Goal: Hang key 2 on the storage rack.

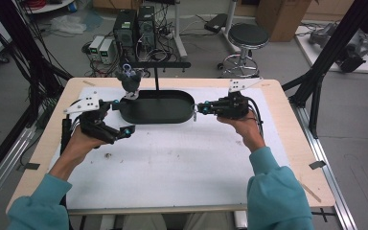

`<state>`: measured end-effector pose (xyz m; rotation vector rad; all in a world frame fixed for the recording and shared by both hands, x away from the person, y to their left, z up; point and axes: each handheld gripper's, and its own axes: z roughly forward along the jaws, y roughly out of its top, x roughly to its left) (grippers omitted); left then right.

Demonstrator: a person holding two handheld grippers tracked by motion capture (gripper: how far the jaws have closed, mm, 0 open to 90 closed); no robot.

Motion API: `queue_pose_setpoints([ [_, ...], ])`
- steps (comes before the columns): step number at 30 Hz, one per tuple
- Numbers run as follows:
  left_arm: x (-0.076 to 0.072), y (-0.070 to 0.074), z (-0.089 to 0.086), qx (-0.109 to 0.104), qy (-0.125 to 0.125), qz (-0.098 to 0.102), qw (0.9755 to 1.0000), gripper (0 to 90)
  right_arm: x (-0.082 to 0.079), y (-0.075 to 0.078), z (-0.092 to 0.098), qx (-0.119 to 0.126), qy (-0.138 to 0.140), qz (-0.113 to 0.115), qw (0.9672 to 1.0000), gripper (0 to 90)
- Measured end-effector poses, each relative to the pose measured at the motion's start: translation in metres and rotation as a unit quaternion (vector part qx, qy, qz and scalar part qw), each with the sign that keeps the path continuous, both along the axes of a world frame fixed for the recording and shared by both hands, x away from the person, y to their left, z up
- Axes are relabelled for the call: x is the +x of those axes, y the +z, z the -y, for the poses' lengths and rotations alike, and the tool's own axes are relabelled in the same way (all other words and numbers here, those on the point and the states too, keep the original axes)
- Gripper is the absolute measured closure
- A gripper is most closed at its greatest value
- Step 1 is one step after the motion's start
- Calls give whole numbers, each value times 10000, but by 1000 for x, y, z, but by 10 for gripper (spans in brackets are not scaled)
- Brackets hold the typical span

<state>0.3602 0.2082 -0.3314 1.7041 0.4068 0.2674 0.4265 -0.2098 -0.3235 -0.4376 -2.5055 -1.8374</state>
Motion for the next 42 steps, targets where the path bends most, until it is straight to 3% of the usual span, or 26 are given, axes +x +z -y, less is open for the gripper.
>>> queue_pose_setpoints([
  [7, 8, 8, 19, 123, -205, 1, 9997, 17, -4, 1, -19, -102, 291, 44, 9995, 889],
  [19, 11, 7, 46, 293, -566, -45, 9980, 35, -11, 3, -45, 45, 807, 176, 9966, 889],
  [31, 8, 13, 64, 378, -848, -45, 9957, 41, -15, 4, -60, 116, 1058, 150, 9942, 889],
  [38, 8, 12, 68, 395, -1080, -21, 9934, 191, -16, 5, -66, 116, 1140, 167, 9933, 888],
  [42, 8, 11, 69, 369, -1170, 73, 9924, 361, -16, 5, -67, 169, 1154, 176, 9930, 888],
])
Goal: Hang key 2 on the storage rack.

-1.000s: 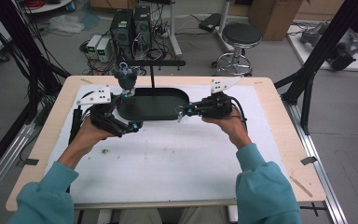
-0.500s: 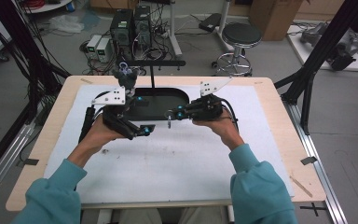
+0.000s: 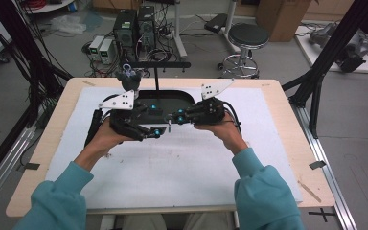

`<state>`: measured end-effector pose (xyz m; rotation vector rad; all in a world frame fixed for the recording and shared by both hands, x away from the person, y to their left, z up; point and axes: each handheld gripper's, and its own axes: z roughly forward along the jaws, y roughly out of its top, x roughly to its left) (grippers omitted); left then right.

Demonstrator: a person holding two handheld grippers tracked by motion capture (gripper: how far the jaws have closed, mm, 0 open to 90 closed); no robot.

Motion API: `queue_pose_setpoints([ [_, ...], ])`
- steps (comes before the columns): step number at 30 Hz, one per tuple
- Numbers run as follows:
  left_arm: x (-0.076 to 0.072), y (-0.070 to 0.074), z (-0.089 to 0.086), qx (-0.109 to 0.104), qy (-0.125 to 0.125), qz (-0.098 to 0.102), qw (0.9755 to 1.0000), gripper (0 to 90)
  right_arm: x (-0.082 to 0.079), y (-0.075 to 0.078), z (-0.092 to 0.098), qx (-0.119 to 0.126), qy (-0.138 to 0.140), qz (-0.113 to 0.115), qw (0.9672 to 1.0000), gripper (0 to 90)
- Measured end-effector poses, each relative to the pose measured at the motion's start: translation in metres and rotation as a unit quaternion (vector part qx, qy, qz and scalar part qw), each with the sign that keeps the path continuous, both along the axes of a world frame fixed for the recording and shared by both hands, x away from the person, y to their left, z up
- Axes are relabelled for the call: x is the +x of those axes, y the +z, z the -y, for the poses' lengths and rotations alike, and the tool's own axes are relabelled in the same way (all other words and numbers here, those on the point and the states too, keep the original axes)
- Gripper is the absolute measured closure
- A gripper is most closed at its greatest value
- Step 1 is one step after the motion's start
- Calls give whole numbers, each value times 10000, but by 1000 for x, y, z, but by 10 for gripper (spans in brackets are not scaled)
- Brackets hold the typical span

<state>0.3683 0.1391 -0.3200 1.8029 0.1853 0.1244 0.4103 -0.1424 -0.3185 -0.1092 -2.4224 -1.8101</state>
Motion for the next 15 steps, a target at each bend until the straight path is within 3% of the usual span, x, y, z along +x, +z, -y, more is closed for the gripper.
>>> queue_pose_setpoints([
  [5, -1, 1, 1, -51, -10, 105, 9999, 519, 0, 0, 0, -25, 36, -22, 10000, 888],
  [15, 0, 1, 1, -10, 51, 130, 9999, 664, -2, 0, -2, 17, 83, -35, 10000, 888],
])
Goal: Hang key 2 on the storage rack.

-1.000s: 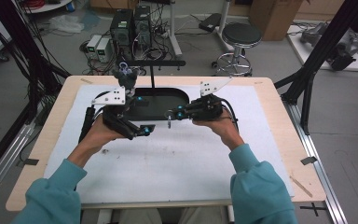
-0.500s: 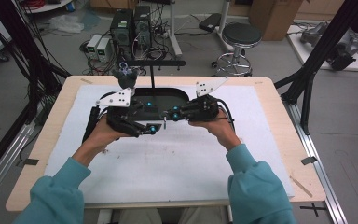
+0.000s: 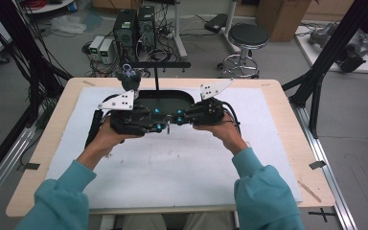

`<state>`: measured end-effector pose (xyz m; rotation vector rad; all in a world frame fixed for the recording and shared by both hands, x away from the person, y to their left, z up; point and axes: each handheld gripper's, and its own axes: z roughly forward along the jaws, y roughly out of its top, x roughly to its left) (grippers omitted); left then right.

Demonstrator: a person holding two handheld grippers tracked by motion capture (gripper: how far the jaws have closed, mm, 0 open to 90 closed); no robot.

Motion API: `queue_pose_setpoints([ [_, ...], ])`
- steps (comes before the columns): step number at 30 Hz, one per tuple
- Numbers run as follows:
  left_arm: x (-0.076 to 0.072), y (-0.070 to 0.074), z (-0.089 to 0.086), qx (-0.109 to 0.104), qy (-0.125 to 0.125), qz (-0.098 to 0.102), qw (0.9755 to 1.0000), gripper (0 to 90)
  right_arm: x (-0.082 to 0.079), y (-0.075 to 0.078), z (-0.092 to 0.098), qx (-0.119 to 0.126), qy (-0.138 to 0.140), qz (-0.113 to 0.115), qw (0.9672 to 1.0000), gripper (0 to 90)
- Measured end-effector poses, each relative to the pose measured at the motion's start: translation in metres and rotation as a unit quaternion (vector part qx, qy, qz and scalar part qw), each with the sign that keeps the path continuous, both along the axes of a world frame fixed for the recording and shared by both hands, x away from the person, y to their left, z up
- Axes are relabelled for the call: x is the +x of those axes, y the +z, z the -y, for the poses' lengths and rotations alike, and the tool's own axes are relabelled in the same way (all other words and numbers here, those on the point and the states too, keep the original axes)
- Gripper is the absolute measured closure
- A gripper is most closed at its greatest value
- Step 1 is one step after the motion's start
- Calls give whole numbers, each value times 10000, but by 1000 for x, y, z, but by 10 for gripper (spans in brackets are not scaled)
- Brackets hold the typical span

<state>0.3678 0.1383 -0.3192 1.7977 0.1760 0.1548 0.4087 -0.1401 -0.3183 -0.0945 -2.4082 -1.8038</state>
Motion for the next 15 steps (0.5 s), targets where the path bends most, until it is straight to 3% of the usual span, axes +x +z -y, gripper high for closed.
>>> queue_pose_setpoints([
  [6, 0, 0, 0, -109, 7, -92, 9999, 723, 0, 0, 0, 8, 22, -11, 10000, 888],
  [15, 0, 0, 2, -83, 61, -125, 9999, 788, 0, 1, 0, 14, 37, -20, 10000, 888],
])
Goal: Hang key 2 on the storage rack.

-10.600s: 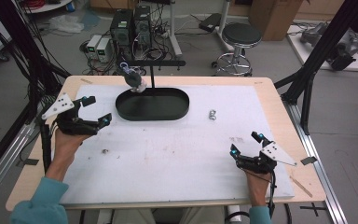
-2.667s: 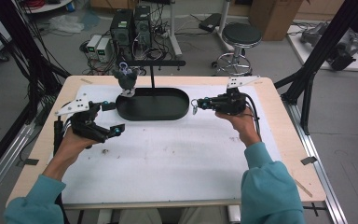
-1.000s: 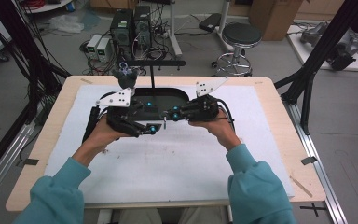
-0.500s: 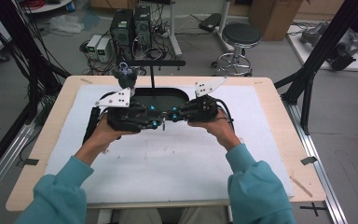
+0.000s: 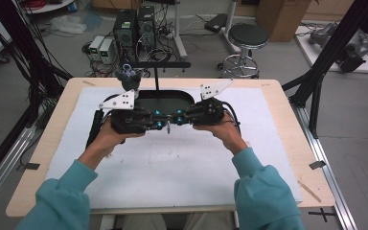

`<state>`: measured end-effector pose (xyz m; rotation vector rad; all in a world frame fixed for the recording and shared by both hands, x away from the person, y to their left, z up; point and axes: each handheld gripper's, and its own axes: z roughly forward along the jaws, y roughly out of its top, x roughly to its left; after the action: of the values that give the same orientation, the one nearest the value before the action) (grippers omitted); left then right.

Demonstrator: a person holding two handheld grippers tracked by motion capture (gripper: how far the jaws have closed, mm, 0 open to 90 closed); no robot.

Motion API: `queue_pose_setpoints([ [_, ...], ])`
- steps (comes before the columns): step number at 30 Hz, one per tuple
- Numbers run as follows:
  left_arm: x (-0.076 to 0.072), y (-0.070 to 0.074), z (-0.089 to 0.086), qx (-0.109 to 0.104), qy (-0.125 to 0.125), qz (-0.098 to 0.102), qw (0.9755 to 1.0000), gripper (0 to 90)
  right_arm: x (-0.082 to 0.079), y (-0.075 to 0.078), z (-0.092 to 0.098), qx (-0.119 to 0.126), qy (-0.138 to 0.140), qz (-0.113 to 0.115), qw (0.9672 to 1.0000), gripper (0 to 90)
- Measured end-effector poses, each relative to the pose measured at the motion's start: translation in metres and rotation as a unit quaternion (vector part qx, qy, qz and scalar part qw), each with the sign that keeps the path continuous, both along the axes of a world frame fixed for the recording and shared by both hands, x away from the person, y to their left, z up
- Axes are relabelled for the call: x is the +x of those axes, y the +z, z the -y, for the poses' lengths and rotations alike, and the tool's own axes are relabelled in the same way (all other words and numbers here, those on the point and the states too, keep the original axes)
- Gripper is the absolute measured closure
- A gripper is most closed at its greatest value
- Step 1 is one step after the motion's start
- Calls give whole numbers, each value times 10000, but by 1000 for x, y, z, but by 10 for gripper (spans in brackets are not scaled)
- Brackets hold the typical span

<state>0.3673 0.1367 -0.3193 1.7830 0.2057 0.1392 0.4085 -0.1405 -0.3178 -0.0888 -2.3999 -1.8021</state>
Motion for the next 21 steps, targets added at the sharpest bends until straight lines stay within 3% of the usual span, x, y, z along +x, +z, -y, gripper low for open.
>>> queue_pose_setpoints([
  [21, 1, 0, 0, -57, 38, -58, 10000, 854, 1, 0, 1, 3, 48, 43, 10000, 888],
])
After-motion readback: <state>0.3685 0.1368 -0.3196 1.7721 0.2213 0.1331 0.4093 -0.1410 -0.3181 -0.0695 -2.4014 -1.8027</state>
